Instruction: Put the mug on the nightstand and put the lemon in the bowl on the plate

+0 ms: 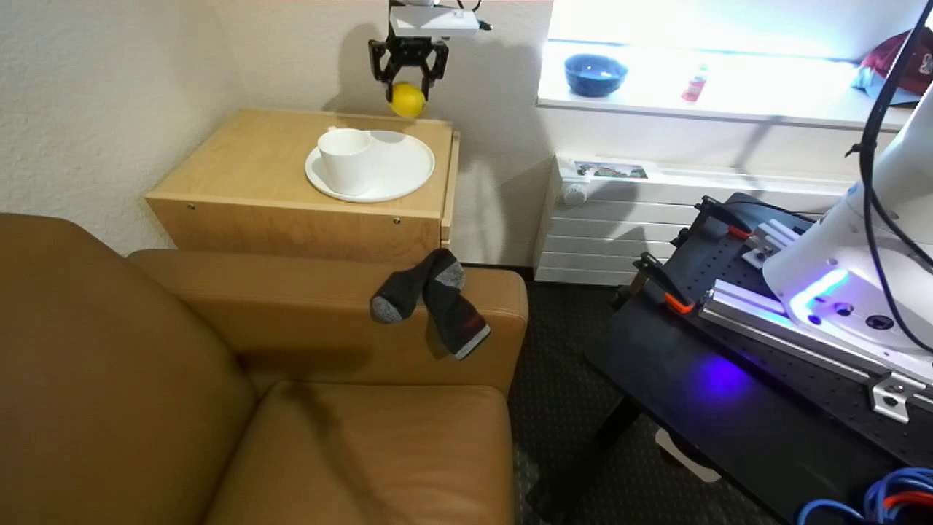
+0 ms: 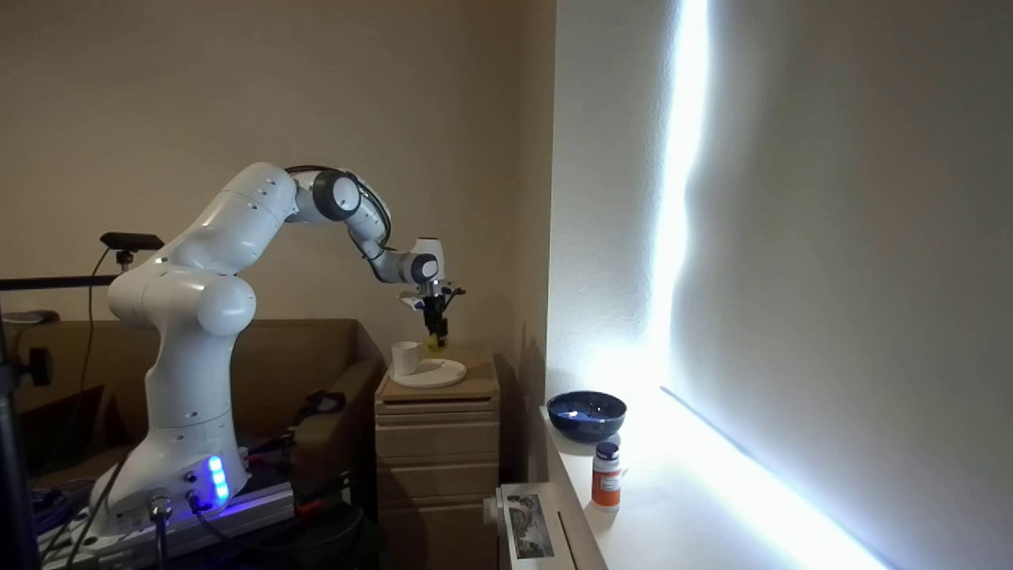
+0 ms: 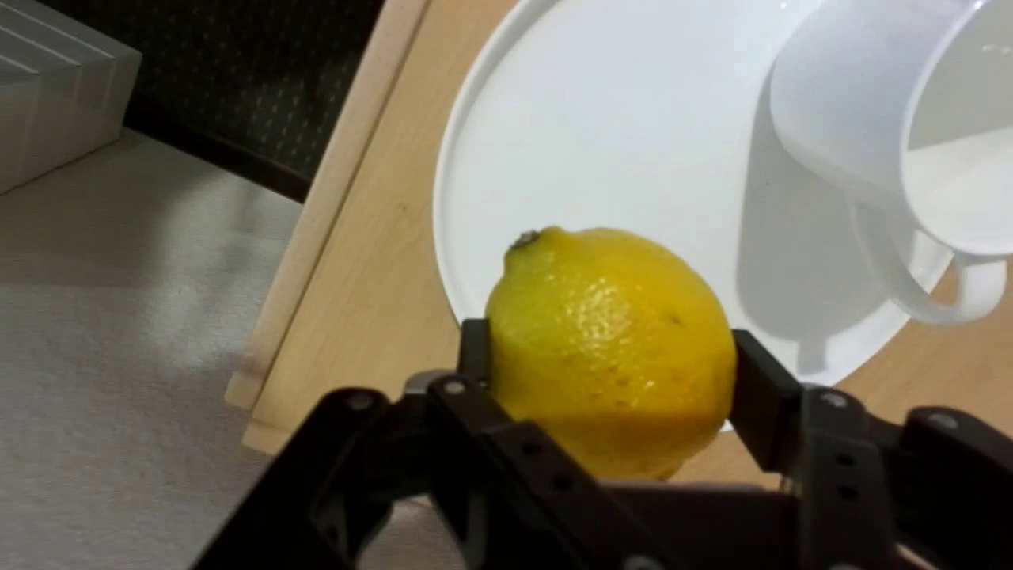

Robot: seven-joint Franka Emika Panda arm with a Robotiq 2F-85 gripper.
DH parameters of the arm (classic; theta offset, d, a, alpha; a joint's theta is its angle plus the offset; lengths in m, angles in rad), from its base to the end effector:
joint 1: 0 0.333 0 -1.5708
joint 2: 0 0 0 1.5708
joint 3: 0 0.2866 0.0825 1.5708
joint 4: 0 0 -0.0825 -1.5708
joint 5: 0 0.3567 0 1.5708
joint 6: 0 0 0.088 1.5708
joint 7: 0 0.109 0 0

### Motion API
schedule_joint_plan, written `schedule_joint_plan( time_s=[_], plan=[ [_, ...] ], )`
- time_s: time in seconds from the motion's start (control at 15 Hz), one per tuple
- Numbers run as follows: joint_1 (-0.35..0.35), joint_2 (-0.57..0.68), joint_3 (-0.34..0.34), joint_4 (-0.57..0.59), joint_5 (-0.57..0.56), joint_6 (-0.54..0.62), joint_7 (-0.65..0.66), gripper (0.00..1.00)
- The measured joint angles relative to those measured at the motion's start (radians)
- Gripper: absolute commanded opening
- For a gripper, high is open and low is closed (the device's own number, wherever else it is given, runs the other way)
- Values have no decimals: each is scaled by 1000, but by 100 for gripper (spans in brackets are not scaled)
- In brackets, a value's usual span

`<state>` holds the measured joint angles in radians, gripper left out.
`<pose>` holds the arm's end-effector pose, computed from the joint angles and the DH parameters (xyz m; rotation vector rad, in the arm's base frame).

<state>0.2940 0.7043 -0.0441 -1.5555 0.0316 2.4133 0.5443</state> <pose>0.6576 0.1727 0.2410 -3.0430 0.4656 -0.2223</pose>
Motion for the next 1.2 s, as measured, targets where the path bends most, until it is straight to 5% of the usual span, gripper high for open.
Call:
schedule_joint_plan(
  time_s=[0.33, 0.53, 0.6, 0.87, 0.93, 1.2],
  plan=[
    [-8, -251, -30, -256, -24, -76, 19, 47],
    [-23, -389, -57, -420, -28, -62, 147, 47],
    [-36, -434, -61, -474, -28, -47, 188, 72],
    [-84, -565, -63, -633, -26, 9, 249, 72],
    [-84, -572, -63, -642, -26, 13, 253, 47],
    [-99, -553, -47, -635, -88, 12, 321, 47]
  ],
)
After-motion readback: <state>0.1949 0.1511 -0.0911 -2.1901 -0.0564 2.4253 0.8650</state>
